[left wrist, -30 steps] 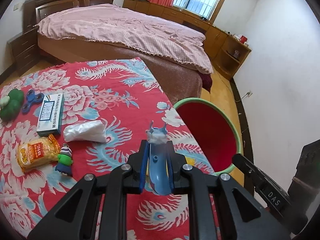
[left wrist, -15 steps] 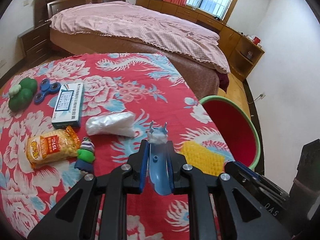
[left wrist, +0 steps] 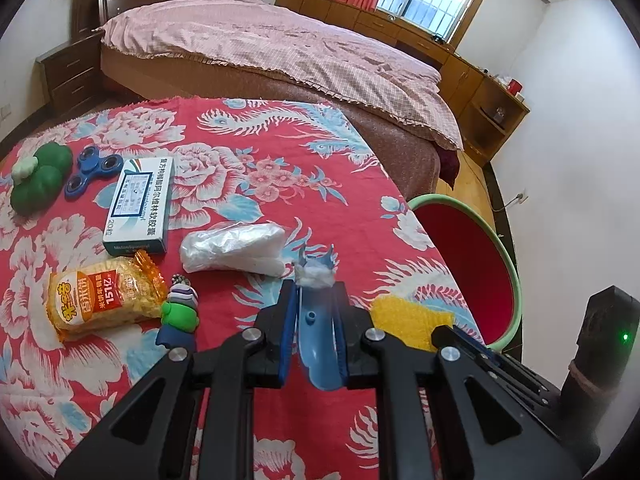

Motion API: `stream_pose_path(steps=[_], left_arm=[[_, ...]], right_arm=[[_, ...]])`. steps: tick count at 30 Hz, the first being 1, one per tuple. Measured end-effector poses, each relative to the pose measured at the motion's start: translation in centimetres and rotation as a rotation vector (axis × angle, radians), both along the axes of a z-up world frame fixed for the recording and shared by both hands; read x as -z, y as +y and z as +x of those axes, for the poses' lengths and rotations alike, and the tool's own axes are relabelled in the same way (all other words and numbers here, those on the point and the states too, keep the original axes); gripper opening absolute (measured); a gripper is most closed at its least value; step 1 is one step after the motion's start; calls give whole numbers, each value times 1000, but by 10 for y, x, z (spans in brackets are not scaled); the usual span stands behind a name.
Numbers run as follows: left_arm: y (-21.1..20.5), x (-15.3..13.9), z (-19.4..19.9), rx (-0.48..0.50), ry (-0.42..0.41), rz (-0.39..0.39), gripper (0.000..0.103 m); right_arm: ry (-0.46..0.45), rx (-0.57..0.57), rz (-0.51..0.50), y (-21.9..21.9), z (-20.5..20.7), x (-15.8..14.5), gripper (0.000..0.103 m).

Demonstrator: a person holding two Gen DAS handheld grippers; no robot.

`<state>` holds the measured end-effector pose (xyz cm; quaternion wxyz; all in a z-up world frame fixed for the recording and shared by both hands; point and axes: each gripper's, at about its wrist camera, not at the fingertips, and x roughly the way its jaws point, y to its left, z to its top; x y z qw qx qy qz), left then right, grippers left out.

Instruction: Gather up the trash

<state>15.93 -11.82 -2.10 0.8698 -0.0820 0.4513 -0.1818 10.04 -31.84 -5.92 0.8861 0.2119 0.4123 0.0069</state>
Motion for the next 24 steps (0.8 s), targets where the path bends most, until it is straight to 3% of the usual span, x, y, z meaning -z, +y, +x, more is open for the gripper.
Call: stream_pose_path(steps=[9, 17, 24], left_arm=[[-11, -5, 1, 21, 3, 7, 17], [-51, -14, 5, 104, 7, 10, 17], [-104, -18, 14, 205, -1, 0, 17]], right_arm=[[-56, 2, -7, -8, -7, -14, 11], [-142, 117, -14, -52, -22, -38, 12], [-145, 221, -17, -96, -28, -35, 12]])
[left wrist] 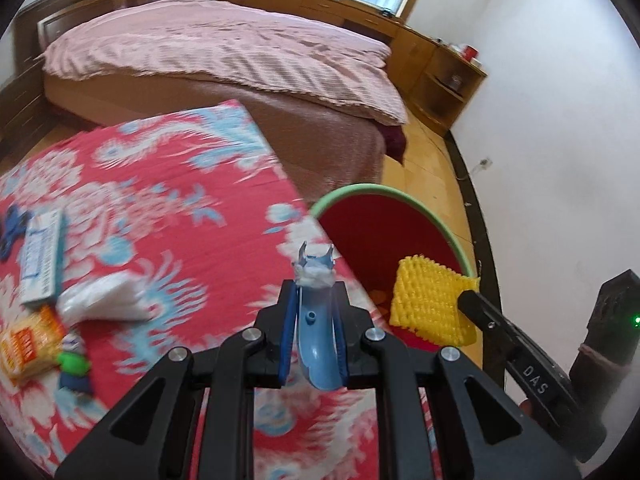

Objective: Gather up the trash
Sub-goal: 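Carry the blue toy and yellow sponge over the red bucket and open both tools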

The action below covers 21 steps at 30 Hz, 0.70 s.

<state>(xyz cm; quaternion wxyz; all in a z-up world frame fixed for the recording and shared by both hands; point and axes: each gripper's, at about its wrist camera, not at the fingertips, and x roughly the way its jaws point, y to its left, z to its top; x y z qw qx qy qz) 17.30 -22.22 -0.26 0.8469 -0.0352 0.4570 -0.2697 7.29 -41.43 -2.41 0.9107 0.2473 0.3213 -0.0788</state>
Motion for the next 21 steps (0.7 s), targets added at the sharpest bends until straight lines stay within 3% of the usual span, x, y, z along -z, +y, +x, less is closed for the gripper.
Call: stream_pose_path(steps=[12, 18, 21], left_arm=[[-71, 20, 17, 102, 33, 8, 17], [-81, 22, 17, 117, 21, 26, 25], [-80, 21, 14, 108, 9, 44, 25]], right_arm=[[59, 89, 30, -49, 0, 26, 14], [78, 102, 80, -63, 1, 40, 17], [71, 101, 95, -65, -1, 41, 24]])
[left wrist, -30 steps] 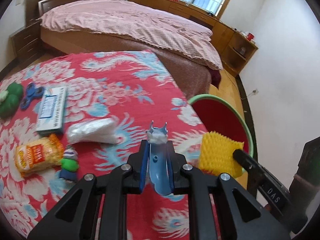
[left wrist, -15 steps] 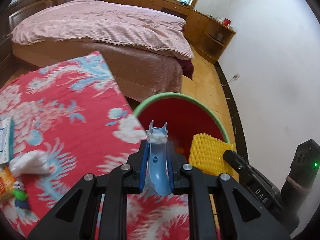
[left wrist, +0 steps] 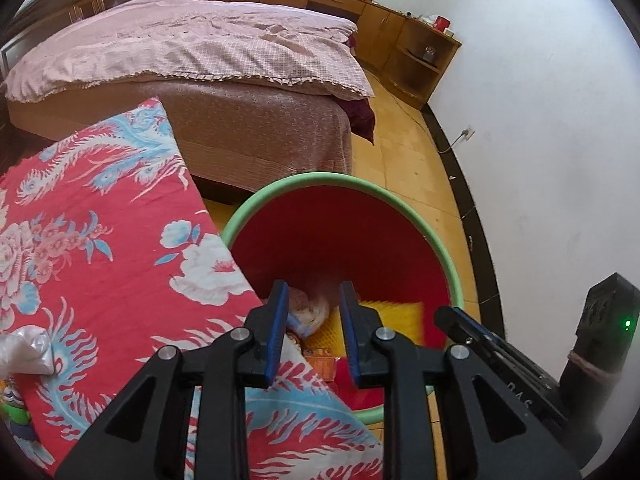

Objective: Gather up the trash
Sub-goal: 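Carry the blue toy and yellow sponge over the red bucket and open both tools, then move the left tool to the white medicine box and close on it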

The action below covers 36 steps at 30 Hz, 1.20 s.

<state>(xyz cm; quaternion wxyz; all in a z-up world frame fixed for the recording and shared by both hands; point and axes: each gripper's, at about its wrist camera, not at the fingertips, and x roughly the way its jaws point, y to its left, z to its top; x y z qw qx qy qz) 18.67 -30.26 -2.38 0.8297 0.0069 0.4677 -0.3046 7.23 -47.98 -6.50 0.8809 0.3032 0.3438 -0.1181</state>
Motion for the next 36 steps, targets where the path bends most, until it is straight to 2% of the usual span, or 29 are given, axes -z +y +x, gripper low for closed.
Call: stream_pose_path(steps=[3, 8, 12, 22, 28, 36], left_arm=[[6, -2, -3, -15, 2, 0, 29], [21, -6, -8, -52, 1, -3, 30], [42, -11, -15, -97, -4, -2, 30], [105, -27, -26, -224, -29, 6, 34], [147, -29, -23, -311, -43, 31, 35], [203, -27, -1, -423, -36, 45, 35]], right_arm=[[-5, -3, -2, 2, -2, -2, 28], [-22, -17, 2, 9, -8, -9, 35], [-39, -35, -2, 19, -13, -18, 42], [-54, -114, -22, 56, -13, -38, 51], [-67, -167, -40, 85, -8, -48, 61], [-38, -238, -40, 118, 13, -48, 69]])
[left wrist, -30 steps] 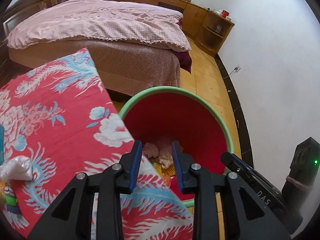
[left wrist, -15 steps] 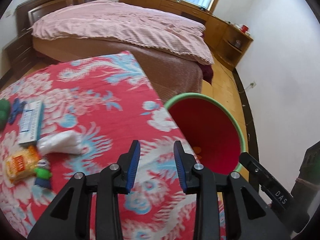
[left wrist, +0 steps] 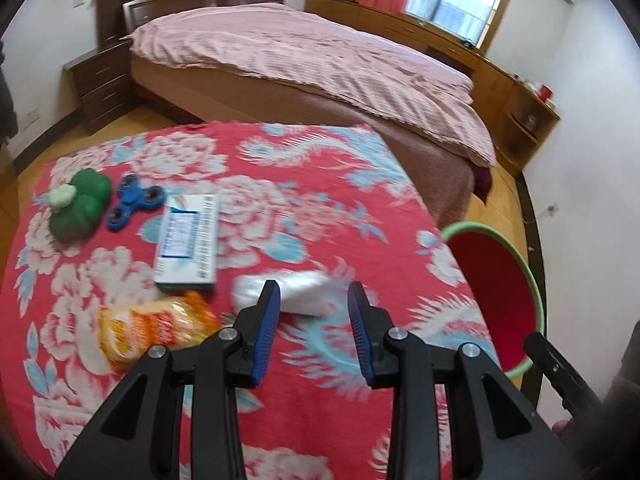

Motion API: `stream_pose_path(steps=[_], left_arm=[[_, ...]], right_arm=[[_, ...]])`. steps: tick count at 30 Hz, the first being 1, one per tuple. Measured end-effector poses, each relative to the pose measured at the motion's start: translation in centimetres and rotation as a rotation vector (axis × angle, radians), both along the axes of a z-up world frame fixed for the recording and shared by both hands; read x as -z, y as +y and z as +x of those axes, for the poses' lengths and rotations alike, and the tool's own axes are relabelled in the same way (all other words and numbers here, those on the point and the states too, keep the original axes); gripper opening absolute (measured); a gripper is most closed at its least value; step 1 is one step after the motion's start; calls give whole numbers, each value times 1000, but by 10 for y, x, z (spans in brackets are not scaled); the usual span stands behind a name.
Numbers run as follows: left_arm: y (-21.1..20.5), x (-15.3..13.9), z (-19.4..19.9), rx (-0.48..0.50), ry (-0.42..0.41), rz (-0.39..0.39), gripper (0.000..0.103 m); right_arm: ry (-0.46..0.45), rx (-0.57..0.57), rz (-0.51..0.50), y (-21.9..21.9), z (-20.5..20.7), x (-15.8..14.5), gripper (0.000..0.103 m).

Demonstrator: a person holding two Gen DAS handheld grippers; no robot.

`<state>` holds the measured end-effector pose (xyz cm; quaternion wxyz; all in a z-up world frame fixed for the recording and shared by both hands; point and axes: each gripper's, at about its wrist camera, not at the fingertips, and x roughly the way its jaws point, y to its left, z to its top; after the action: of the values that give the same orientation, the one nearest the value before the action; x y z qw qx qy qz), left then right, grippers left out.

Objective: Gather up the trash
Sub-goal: 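Move the left tool to the white medicine box and close on it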

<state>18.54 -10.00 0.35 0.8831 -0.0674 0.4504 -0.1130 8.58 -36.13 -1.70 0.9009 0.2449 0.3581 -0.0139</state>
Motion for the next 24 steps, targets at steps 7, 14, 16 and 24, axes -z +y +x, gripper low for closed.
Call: stream_pose_path(steps=[7, 14, 16, 24], left_arm=[[36, 16, 31, -83, 43, 22, 36], [55, 38, 60, -137, 107, 78, 47], [56, 40, 65, -151, 98, 97, 51], [58, 54, 81, -169, 146, 132, 61]], right_arm=[[33, -47, -12, 23, 22, 8, 74], [67, -66, -16, 31, 41, 19, 75], [74, -70, -14, 31, 45, 21, 75], [99, -83, -8, 34, 54, 31, 75]])
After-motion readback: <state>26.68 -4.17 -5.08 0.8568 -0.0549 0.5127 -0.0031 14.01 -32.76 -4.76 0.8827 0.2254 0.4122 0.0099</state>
